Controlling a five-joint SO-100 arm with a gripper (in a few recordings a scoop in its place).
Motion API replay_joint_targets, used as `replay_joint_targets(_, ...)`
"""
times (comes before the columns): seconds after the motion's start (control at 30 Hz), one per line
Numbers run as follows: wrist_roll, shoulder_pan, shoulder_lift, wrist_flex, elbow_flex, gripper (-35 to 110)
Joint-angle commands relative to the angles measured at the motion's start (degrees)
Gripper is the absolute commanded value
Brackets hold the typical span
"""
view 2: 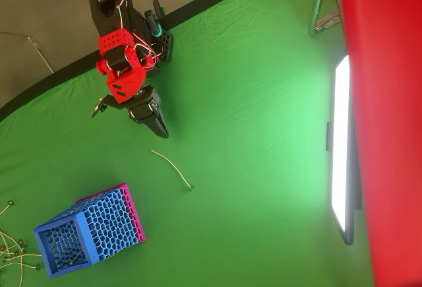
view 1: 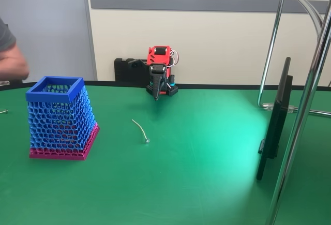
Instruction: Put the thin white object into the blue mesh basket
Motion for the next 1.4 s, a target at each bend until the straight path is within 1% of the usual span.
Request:
replay_joint_targets(0.0, 0.0, -0.35, 0.53, -0.26, -0.7, 0)
replay_joint_targets(0.37, -0.7, -0.97, 0.26, 4.22, -8.88, 0)
replay_joint_targets(0.63, 0.44, -1.14, -9.84, 2.55, -15.38, 0)
replay_joint_targets(0.8, 2.81, 1.23, -26.81, -0.44, -25.22, 0)
replay_joint_targets(0.97, 7.56, 2.29, -42.36, -2.72, -34.28, 0)
replay_joint_targets(1.1, 11.43, 1.76, -51.77, -2.46, -39.9, 0)
replay_joint_targets(1.33, 18.72, 0.97, -71.37, 1.32, -53.35, 0)
replay_joint_targets(1.37, 19.95, 0.79, -73.74, 1.85, -55.11, 2)
